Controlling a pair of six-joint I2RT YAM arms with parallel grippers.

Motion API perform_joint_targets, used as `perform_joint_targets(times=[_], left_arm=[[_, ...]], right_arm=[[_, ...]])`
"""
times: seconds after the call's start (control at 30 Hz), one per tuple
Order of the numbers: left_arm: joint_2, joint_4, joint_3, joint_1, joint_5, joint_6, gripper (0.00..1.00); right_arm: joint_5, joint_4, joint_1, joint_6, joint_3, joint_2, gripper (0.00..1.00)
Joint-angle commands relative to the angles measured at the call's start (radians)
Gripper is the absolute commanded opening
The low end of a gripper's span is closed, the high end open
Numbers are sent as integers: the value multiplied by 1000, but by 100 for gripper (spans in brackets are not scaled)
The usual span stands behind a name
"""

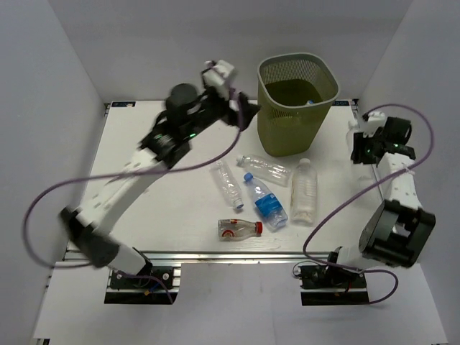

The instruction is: Put the plastic bottles in the bin

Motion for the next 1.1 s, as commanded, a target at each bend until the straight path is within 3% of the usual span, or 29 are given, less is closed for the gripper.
perform_joint_targets(times=[0.0,0.13,0.2,0.37,0.53,0.67,0.73,0.9,0.97,1.03,1.07], left_arm=[[-322,-284,-155,-13,105,141,100],[-395,-554,-337,-22,234,147,100],[-395,-583,-427,-33,285,136,100],[-300,-617,-494,-108,285,199,100],[-162,-583,-517,-209,264,211,100],[-148,-495,-574,-267,232,191,100],[-129,-483,-586,-299,198,180,100],[-71,-436,-624,-358,109,159,100],[-28,-425,-635,-370,78,148,100],[-2,-414,-644,-382,26,139,100],[19,-403,-644,-393,9,139,100]], right_arm=[[-65,115,-15,40,82,-195,0],[-161,244,-11,111,163,-298,0],[-331,290,-9,134,203,-304,0],[-664,358,47,289,390,-154,0],[-692,455,150,402,527,36,0],[-743,485,224,442,627,157,0],[-740,562,236,464,645,179,0],[-720,565,282,494,734,269,2],[-714,530,290,491,751,318,13],[-705,505,291,488,765,343,72],[-703,467,290,470,765,349,90]])
